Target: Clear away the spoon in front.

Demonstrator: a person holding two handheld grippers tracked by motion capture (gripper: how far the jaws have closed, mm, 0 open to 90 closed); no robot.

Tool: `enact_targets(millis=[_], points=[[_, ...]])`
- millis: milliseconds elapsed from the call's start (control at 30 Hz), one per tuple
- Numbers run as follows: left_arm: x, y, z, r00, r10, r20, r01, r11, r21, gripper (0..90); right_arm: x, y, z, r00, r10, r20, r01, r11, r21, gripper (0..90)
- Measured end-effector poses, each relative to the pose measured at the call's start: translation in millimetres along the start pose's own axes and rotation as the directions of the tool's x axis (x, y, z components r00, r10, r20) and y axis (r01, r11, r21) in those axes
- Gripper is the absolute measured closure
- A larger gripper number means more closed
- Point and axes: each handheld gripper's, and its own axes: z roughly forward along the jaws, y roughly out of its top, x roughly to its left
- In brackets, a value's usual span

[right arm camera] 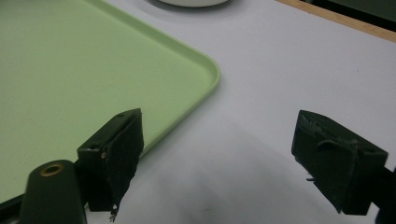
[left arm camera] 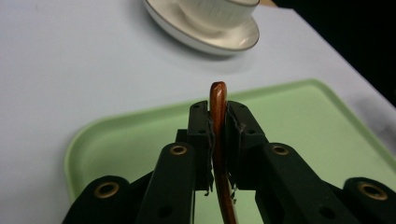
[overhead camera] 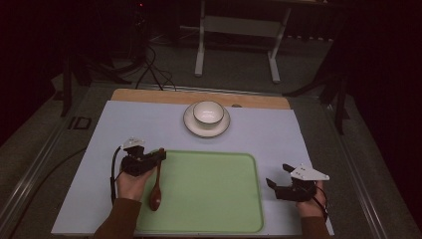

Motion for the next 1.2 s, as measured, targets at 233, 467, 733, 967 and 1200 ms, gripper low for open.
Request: enact_targets(millis=[233, 467, 733, 967, 1200], points=[[4.0, -9.4, 3.2, 0.9996, 0.014, -0.024, -0.012, 0.999, 0.044, 78.0, 0.6, 0.4, 0.0, 1.0, -0.004, -0.002, 0.004, 1.0, 0.0, 16.5], [9.3, -14.9, 8.0, 0.9976, 0.031, -0.063, -0.027, 0.9977, 0.062, 75.6, 0.8, 0.3, 0.2, 1.0, -0.005, -0.003, 0.005, 1.0, 0.002, 16.5], [7.8, -19.2, 14.7, 0.9874, 0.092, -0.129, -0.079, 0.9913, 0.105, 71.9, 1.5, 0.5, 0.1, 1.0, -0.007, -0.004, 0.007, 1.0, 0.001, 16.5], [9.4, -21.4, 20.9, 0.9773, 0.132, -0.166, -0.108, 0.9836, 0.145, 69.5, 1.5, 0.5, 0.4, 1.0, -0.007, -0.005, 0.007, 1.0, 0.004, 16.5], [11.6, -21.3, 19.0, 0.9701, 0.131, -0.205, -0.104, 0.9852, 0.136, 63.7, 1.4, 0.5, 0.4, 0.9999, -0.009, -0.006, 0.009, 1.0, 0.004, 16.5]])
